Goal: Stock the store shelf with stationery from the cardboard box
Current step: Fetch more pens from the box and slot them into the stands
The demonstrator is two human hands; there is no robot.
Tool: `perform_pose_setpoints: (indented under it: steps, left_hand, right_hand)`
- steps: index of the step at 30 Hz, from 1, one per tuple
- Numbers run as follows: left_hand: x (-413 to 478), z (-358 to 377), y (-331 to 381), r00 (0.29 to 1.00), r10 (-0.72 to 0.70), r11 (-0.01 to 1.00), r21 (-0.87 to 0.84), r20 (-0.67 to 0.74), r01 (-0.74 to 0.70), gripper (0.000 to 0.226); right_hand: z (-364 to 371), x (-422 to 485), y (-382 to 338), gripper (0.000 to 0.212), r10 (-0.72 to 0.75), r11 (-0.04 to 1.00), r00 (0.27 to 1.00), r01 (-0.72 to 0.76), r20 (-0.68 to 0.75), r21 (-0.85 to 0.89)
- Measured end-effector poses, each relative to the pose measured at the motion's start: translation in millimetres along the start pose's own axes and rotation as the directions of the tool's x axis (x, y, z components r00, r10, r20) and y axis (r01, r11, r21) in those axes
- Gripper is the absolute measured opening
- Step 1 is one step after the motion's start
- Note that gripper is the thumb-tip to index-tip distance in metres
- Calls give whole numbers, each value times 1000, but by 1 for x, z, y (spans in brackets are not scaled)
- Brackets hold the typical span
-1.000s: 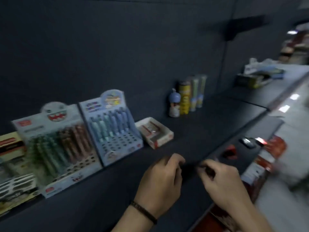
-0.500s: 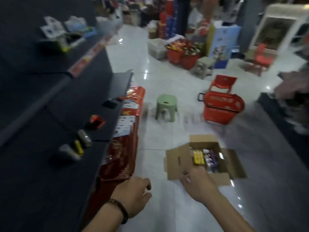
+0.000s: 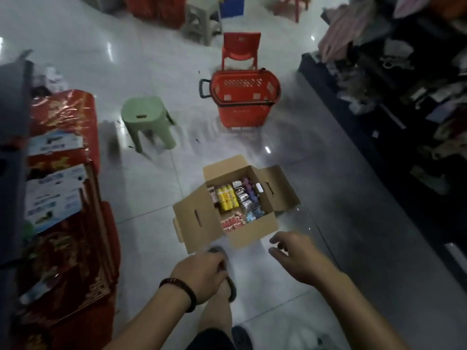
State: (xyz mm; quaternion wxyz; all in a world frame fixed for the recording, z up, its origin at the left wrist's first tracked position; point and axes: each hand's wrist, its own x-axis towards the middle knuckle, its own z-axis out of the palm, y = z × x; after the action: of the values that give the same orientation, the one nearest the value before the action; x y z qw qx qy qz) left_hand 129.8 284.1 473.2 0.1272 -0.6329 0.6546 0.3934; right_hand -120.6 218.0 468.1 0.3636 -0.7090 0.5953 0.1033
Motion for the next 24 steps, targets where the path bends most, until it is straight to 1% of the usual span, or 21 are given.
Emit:
perform_pose_setpoints:
  steps: [2,6,10,13,15,17,19,21,23,24]
  left_hand:
    - [60,-15,-1,999,26,999,-31,21,-25,16]
    - [188,-20,-11,997,-6,992,-121,81,16,13]
    - [322,3,-30,988,13,998,-64,152,-4,16]
    - [424,37,-48,983,-24,998,-51,184,34,15]
    - [488,71,-60,973,-48,996,-63,225,63,14]
    - [548,112,-69,968,-58,994,-77,246,80,23]
    - [601,152,-74,968,-82,985,-126,235,114,24]
    - [647,188,-74,967,-99,968,-202,237,149,23]
    - [686,216,-68,967,-127,951,-251,222,183,33]
    - [704,229,-70,965,-149,945,-255,217,204,38]
  right_hand:
    - [-7,49,7,30,22,999,1000,-22,-2,24]
    - [-2,158,29,30,61,996,998,-60,-23,60]
    - [27,278,83,32,77,996,996,-79,38,48]
    - [62,364,139,32,131,991,990,-132,60,14]
    - [91,420,175,27,152,988,985,-154,77,11]
    - [122,473,208,20,149,989,984,-150,96,2]
    - [151,519,237,19,132,991,986,-132,103,-5]
    - [174,559,260,16,111,994,990,-110,82,-15]
    - [191,590,285,11,83,997,996,-83,9,2]
    - [200,601,295,14,46,999,999,-45,-13,18]
